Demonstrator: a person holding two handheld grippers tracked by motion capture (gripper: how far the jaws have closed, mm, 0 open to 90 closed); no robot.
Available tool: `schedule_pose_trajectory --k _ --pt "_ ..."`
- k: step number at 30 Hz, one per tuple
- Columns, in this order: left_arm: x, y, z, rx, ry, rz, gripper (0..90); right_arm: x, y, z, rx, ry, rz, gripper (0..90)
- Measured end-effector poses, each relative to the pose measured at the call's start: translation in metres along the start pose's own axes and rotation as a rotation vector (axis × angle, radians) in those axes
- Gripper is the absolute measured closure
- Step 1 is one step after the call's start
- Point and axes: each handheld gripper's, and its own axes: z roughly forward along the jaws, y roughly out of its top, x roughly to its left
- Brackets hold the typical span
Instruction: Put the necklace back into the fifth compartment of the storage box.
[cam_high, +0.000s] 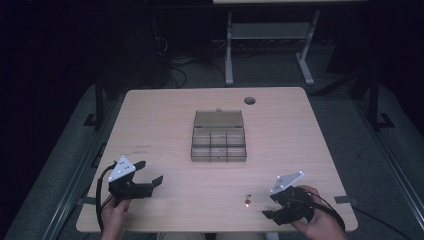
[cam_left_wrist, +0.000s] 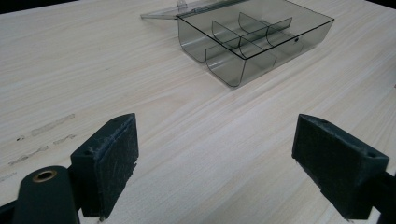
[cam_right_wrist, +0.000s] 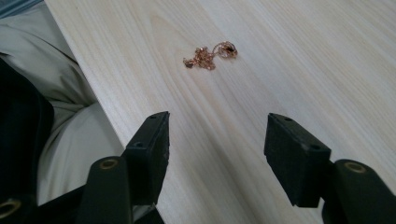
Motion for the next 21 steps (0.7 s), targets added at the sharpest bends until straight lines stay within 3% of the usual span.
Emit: schedule_pose_trajectory --k 21 --pt "-0.001 0.000 -0.001 -0.010 0.005 0.004 14.3 0.004 0.029 0.016 0.085 0.009 -0.074 55.1"
